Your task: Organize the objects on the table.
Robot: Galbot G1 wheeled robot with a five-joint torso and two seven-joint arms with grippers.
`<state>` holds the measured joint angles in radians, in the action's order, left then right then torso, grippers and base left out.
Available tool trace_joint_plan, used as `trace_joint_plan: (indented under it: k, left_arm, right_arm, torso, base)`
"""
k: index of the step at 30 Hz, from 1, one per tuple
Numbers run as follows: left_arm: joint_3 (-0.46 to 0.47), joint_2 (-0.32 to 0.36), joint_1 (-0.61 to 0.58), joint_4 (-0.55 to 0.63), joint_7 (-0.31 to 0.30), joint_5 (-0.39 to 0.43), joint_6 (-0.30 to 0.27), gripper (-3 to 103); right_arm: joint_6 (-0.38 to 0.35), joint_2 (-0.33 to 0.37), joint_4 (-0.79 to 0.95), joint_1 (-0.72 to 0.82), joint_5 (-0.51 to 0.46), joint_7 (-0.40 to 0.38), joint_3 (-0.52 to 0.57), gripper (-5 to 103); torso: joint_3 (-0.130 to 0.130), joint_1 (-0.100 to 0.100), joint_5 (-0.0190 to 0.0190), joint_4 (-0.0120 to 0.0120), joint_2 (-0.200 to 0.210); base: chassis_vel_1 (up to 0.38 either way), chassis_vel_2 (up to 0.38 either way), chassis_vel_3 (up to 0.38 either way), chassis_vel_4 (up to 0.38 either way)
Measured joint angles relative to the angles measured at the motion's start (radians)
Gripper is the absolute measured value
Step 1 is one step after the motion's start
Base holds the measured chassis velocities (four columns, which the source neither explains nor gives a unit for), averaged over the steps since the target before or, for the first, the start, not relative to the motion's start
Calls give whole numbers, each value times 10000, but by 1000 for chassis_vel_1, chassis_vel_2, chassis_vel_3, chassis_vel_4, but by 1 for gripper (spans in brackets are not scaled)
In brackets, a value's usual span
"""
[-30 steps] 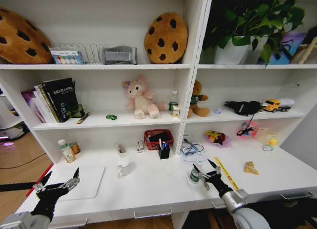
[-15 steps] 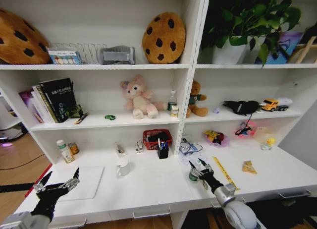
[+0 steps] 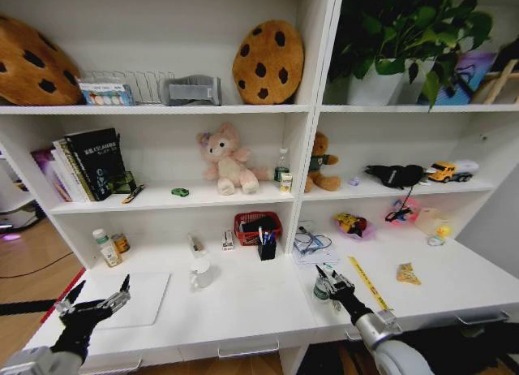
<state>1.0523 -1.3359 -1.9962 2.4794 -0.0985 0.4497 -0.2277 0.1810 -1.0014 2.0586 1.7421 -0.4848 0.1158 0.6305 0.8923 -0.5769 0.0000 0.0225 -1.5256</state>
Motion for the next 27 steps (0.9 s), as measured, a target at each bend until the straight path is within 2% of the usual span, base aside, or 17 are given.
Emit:
trace_joint_plan:
  k: [3,4,5,7,8,9,11,12,14,15,18,19,21,25,27]
  left_arm:
    - [0,0,0,0,-1,0,0,100]
    - [0,-1,0,0,-1,0,0,100]
    - [0,-1,0,0,-1,0,0,100]
    - [-1,1,0,0,4,1,0,100]
    - [-1,1,0,0,4,1,0,100]
    - [-1,1,-1,0,2,0,0,100]
    - [-1,1,0,0,3,1,0,100]
    - [-1,1,0,0,3,1,0,100]
    - [0,1,0,0,-2,0,0,100]
    - [0,1,0,0,-2,0,0,100]
    - [-1,1,0,1,0,0,0,100]
    - [-1,1,0,1,0,0,0,100]
    - [-1,1,0,0,-1,0,0,100]
    - [-1,1,-1,0,-1,1,-1,100]
    - [-1,1,0,0,-3,0,-1,100]
  right_arm:
    - [331,-373,968,1332,13,216,597,27]
    - [763,-757,1359,2283,152,598,976,27]
    - [763,-757,1359,2283,152,598,976,27]
    - [2010,-1417,1485,3593,734,1270,1625,27]
    - [2010,-1417,1485,3593,734,1270,1625,27]
    - [2847,-1699,1433,4290,968,1603,1946,27]
    - [3853,-1810,1130,5217,949,1792,2057,27]
    - [3853,-1810,1130,5217,949,1792,2057,27]
    - [4776,-1817,212,5674,1097,1986,1926,27]
    - [4776,-1817,212,5674,1097,1986,1926,27]
    - [5736,-1893,-1908,5359,1730,1983,1390,27]
    - [5736,-1893,-1908,5359,1730,1983,1390,27]
    - [5949,-1923,-3466,4579,2055,1851,1167,27]
    - [5828,-1833,-4754,3789,1985,1793,921,27]
    - [5478,-1839,-6620,2380,2224,1627,709,27]
  torso:
    - [-1,0,0,-1,0]
    - [-1,1,-1,1,-1]
    - [-1,1,-1,1,-1]
    - [-2,2,-2,6,-3]
    - [-2,2,-2,6,-3]
    - [-2,3,-2,6,-4]
    - [-3,3,-6,4,-4]
    - [-3,3,-6,4,-4]
    - [-1,3,-1,3,-3]
    - [-1,3,-1,3,-3]
    - [0,3,2,4,-3]
    - [0,3,2,4,-3]
    - [0,3,2,4,-3]
    - [0,3,1,3,-2]
    - [1,0,5,3,0]
  base:
    - [0,0,0,0]
    - [0,0,0,0]
    - [0,0,0,0]
    - [0,0,0,0]
    - [0,0,0,0]
    - [0,0,0,0]
    - [0,0,0,0]
    - [0,0,0,0]
    - [0,0,0,0]
    - [0,0,0,0]
    - [0,0,0,0]
    - [0,0,0,0]
    - [0,0,0,0]
    - [0,0,0,0]
    - [0,0,0,0]
